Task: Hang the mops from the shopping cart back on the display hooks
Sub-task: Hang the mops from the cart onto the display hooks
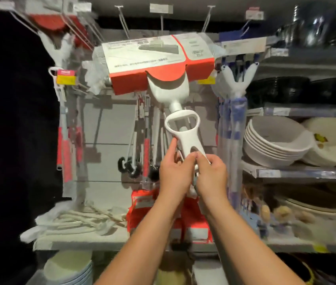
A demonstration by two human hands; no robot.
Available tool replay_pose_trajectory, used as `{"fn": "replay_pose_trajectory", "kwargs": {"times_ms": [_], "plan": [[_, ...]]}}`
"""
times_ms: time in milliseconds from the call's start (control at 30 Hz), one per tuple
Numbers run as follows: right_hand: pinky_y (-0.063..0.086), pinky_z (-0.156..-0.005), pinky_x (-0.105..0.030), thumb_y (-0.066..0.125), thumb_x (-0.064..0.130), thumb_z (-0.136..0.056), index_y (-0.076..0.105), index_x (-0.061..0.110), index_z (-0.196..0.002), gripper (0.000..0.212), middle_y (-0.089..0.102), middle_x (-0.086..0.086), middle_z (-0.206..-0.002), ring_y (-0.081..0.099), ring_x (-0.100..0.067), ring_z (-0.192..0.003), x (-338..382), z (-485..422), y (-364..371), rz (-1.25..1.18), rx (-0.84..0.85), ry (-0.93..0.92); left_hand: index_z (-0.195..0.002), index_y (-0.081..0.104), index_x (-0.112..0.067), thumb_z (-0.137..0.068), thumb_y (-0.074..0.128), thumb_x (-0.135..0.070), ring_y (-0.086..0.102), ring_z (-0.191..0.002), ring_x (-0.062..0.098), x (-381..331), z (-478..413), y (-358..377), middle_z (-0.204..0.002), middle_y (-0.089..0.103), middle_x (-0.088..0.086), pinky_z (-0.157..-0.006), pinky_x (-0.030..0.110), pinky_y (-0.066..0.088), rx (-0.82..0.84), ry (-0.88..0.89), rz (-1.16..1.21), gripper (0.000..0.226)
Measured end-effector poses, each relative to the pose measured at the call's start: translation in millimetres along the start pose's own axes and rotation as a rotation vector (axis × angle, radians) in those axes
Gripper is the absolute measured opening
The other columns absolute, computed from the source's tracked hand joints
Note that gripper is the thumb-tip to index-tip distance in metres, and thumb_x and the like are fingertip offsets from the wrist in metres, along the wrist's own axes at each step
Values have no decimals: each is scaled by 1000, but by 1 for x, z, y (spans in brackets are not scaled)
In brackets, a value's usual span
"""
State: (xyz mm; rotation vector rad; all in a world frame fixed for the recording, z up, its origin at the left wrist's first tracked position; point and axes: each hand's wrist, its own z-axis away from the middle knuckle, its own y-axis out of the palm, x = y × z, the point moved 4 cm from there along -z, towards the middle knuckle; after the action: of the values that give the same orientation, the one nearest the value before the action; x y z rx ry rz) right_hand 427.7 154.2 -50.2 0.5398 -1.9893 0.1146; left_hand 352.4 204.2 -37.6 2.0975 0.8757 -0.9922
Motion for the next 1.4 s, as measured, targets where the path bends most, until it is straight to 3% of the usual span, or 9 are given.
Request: {"fn": "replay_pose_trajectory", "kwargs": {"times_ms": [67,300,433,733,867,967,1133,1267,1400], "plan": [[52,-73,-41,61,35,-85,58,20,-70,21,65,-6,-76,62,-26,-77,5,-20,9,-21,33,-15,-142,45,-14,-89,60,0,61,-74,-1,-9,-16,7,-111,66,10,-71,15,50,-3,67,-53,57],[48,-65,-32,59,28,-91,58,14,-75,21,64,-1,-73,59,-19,-69,26,-71,42,-127,148,-82,-124,58,-32,-79,56,-23,67,-79,15,-35,-64,11,-86,70,-4,-77,37,55,-65,257,-283,46],[39,-47,-13,57,27,-93,57,13,-78,21,62,-5,-79,53,-11,-64,41,-91,68,-128,195,-147,-119,53,-36,-78,51,-31,68,-88,24,-46,-97,5,-92,71,-2,-81,46,55,-103,355,-467,41],[41,-80,-37,46,25,-96,54,3,-94,24,60,-19,-111,56,-34,-101,72,-136,153,178,267,-356,-134,45,-20,-90,51,-15,61,-86,25,-76,-186,-43,-98,68,6,-64,27,37,-80,510,-813,44],[33,-70,-31,44,23,-98,48,10,-81,21,60,-19,-110,53,-33,-93,82,-154,197,286,258,-389,-127,48,-20,-92,52,-17,58,-75,21,-87,-230,-66,-84,65,6,-59,31,40,-11,562,-846,36],[35,-71,-32,42,22,-98,58,-1,-98,28,59,-20,-112,56,-35,-98,90,-171,235,284,229,-409,-133,45,-23,-92,52,-18,52,-73,21,-100,-266,-81,-74,56,-3,-56,27,37,23,630,-878,42],[41,-66,-34,40,22,-99,55,6,-85,26,62,-22,-104,52,-27,-80,102,-199,284,260,177,-465,-146,31,-31,-95,51,-24,59,-87,26,-118,-317,-102,-97,65,5,-68,31,41,112,710,-946,55],[51,-63,-38,39,27,-101,55,8,-89,28,61,-20,-103,60,-31,-80,103,-217,307,231,139,-481,-144,33,-30,-96,51,-23,61,-96,21,-119,-349,-111,-115,64,3,-75,29,46,166,732,-876,52],[40,-54,-30,38,28,-101,54,9,-84,30,58,-16,-99,52,-26,-76,103,-240,318,294,88,-553,-138,40,-28,-96,50,-19,58,-80,6,-114,-380,-110,-103,61,-2,-61,15,44,222,754,-772,44]]}}
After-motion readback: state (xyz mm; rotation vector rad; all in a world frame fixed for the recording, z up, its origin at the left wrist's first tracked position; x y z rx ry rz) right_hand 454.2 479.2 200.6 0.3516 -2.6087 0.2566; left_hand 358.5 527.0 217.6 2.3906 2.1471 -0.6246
